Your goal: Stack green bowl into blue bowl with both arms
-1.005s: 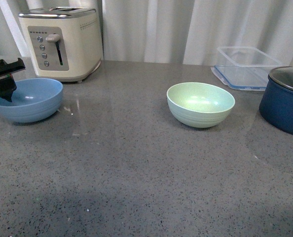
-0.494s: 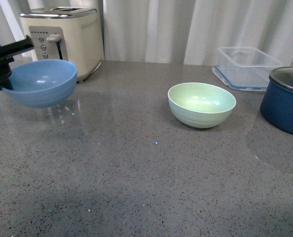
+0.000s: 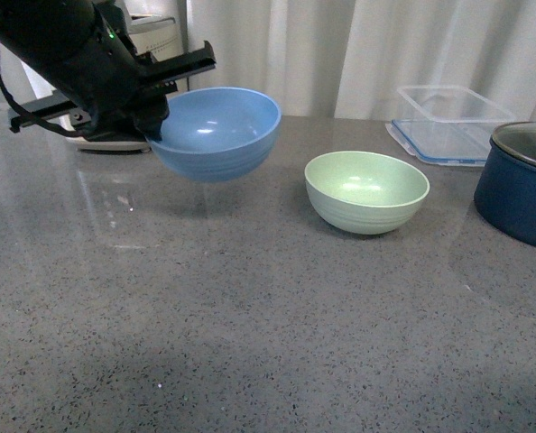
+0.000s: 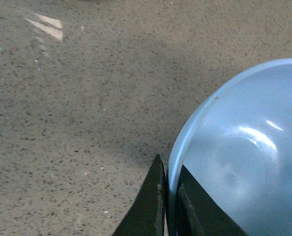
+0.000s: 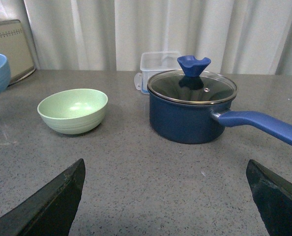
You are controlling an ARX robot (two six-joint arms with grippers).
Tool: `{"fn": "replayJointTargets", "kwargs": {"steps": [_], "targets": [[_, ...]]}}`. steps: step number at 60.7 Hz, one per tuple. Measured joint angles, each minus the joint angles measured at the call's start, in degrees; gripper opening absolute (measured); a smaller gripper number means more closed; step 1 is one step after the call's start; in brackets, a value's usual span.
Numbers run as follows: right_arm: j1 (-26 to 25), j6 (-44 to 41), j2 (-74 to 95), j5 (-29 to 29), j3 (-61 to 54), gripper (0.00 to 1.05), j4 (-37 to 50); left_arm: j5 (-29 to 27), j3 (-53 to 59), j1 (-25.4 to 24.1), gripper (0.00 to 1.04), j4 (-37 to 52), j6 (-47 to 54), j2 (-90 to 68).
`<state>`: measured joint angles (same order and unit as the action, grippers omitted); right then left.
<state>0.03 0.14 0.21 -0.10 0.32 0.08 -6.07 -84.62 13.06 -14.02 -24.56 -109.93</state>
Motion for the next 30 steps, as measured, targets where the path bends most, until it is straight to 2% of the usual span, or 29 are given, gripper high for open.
{"fn": "replayJointTargets", "kwargs": {"steps": [30], "targets": [[0.00,0.00,0.00,0.00,0.00,0.95,0.00,-1.51,-3.52,2.03,0.04,-1.38,-1.33,-7.78]]}}
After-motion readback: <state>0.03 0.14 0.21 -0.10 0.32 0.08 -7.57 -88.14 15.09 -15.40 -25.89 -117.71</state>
